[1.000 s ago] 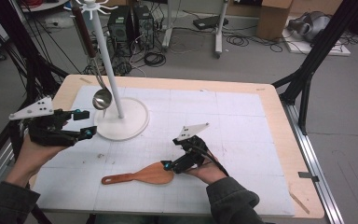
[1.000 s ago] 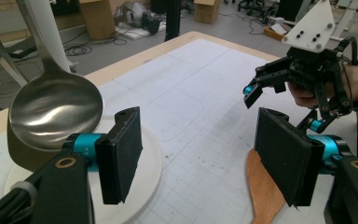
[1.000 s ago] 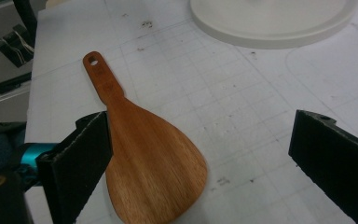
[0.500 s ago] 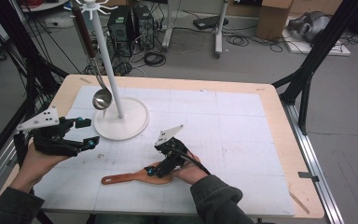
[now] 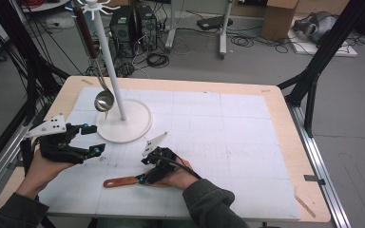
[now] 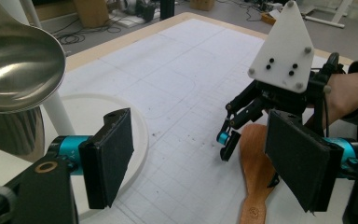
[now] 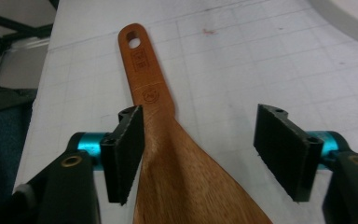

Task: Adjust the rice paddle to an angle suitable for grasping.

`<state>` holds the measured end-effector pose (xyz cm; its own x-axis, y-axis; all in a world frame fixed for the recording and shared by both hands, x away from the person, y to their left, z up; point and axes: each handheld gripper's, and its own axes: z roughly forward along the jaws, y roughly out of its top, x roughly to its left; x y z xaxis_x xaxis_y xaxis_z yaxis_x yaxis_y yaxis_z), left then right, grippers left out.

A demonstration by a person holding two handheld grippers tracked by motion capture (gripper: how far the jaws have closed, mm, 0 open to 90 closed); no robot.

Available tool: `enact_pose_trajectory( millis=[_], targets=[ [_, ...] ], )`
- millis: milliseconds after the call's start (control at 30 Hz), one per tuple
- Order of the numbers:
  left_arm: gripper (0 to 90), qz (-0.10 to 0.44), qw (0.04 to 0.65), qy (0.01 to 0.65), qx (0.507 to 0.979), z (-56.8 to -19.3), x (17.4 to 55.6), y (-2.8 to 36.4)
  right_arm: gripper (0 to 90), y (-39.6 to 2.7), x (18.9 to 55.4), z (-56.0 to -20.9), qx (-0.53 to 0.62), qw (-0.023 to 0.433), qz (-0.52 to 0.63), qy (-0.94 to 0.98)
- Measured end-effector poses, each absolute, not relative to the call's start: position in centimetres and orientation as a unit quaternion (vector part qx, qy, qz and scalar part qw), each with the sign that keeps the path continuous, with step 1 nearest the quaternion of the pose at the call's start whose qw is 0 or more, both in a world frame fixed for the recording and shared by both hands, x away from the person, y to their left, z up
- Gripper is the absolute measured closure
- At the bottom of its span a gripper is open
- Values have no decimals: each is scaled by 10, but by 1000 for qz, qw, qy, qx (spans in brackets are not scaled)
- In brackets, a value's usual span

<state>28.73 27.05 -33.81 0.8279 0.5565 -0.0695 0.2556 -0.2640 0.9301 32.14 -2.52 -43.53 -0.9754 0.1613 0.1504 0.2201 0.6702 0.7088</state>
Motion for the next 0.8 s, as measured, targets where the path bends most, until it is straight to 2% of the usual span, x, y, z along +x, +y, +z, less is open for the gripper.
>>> enact_pose_trajectory(
  millis=[333,433,800],
  targets=[
    [242,132,548,259,784,-340,288,270,456,-13,316,-440,-75,30,-374,-924],
    [242,132,549,258,784,-340,288,269,595,-14,316,-439,-77,26,-374,-924],
    [243,132,551,257,783,-340,288,270,659,-16,315,-435,-77,25,-361,-929]
  ],
)
